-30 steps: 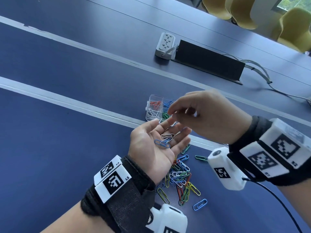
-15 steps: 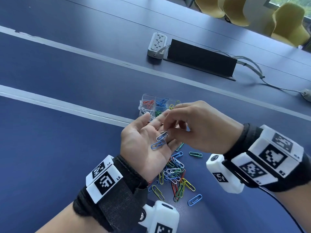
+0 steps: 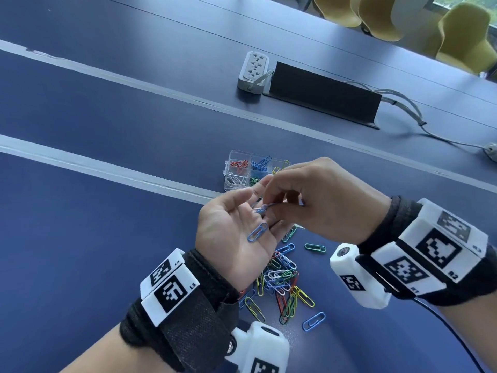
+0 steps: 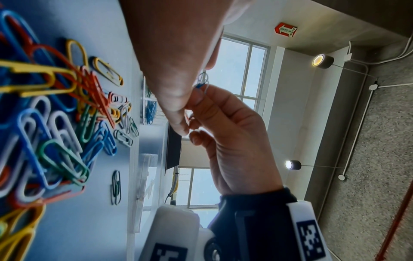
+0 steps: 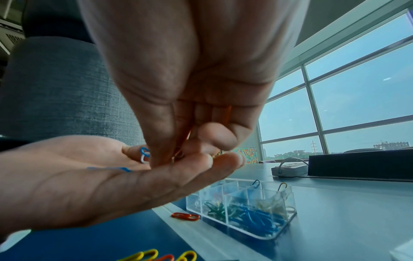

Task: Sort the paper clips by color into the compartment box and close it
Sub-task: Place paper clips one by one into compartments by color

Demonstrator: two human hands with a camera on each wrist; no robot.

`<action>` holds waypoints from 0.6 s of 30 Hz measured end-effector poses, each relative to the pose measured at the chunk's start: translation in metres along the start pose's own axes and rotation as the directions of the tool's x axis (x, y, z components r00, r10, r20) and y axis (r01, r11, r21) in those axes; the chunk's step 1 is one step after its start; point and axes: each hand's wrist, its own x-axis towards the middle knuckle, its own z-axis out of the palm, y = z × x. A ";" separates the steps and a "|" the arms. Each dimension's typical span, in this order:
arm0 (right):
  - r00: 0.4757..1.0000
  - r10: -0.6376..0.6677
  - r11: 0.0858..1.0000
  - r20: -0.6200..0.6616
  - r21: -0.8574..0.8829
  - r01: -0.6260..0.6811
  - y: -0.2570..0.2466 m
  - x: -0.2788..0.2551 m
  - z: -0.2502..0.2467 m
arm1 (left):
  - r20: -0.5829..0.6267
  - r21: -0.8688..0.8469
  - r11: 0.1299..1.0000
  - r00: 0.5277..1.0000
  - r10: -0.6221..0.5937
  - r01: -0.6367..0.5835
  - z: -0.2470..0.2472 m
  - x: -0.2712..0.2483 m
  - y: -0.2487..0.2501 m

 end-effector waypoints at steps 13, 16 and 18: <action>0.988 0.125 0.992 -0.088 0.001 -0.125 0.005 -0.004 -0.002 | -0.009 0.008 1.000 1.000 0.004 -0.003 0.002 0.001 -0.003; 0.995 0.099 0.994 -0.011 -0.046 -0.100 0.002 -0.004 0.001 | 0.027 -0.030 1.000 1.000 0.002 -0.001 0.001 0.001 -0.003; 0.995 0.096 0.992 -0.018 -0.082 -0.097 0.001 -0.004 0.001 | 0.039 -0.035 0.999 0.999 0.001 0.000 0.002 0.001 -0.003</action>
